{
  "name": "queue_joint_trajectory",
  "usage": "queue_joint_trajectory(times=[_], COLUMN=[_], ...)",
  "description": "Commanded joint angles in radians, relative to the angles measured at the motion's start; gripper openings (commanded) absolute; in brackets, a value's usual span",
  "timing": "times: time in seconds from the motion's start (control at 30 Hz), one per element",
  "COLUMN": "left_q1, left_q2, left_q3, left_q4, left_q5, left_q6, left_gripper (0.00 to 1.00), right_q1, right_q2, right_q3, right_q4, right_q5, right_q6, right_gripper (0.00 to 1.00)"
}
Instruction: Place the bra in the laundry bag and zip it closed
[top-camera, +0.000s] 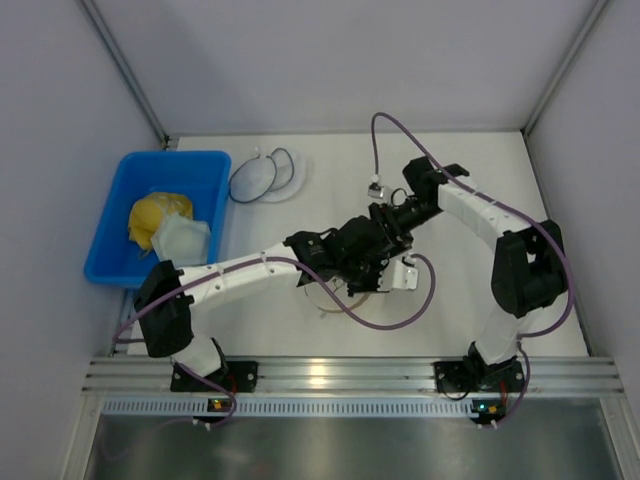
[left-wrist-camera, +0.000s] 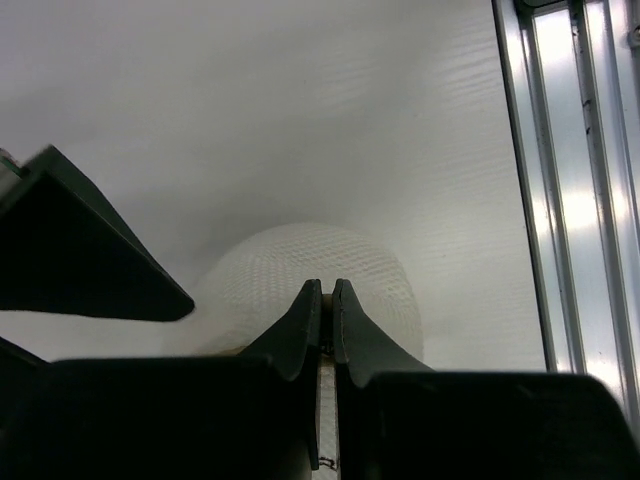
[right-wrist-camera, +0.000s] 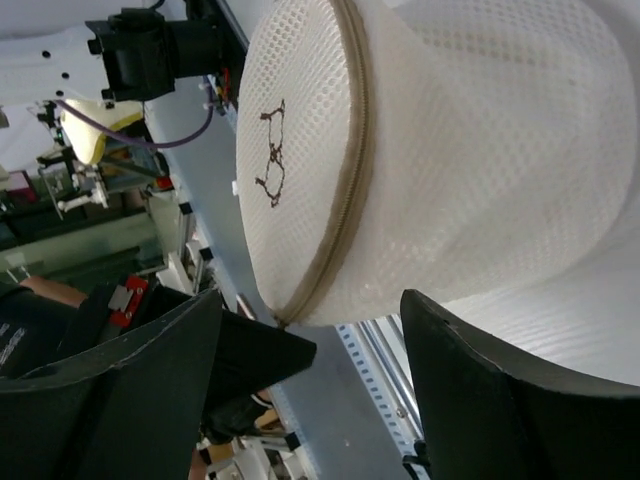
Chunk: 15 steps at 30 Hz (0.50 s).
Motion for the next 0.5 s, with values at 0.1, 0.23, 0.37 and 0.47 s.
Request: queue_joint_trajectory(times=[0.1, 0.23, 0.37, 0.47], left_q1=[-0.001, 0.001, -0.004, -0.014], left_q2=[0.046, 0.021, -0.042, -0.083], left_q3=[0.097, 0.07, -0.035, -0.093], left_q4=[0.022, 0.021, 0.021, 0.001], left_q5=[-0.017, 0.021, 0.066, 0.083], left_q6=[0.048, 0.062, 0.051, 0.016], left_gripper=[0.0, 0.0, 0.0, 0.0], right_q1=[0.09, 0.085, 0.061, 0.039], right_q2=[0.015, 0.034, 0.051, 0.08], right_q3=[-0.005, 0.032, 0.086, 0.135], right_q4=[0.035, 0.021, 0.023, 0.014], right_q5=[-0.019, -0.016, -0.01, -0.003], right_q6=[-0.009, -0.019, -0.021, -0.03], right_gripper=[0.38, 0.0, 0.0, 0.0])
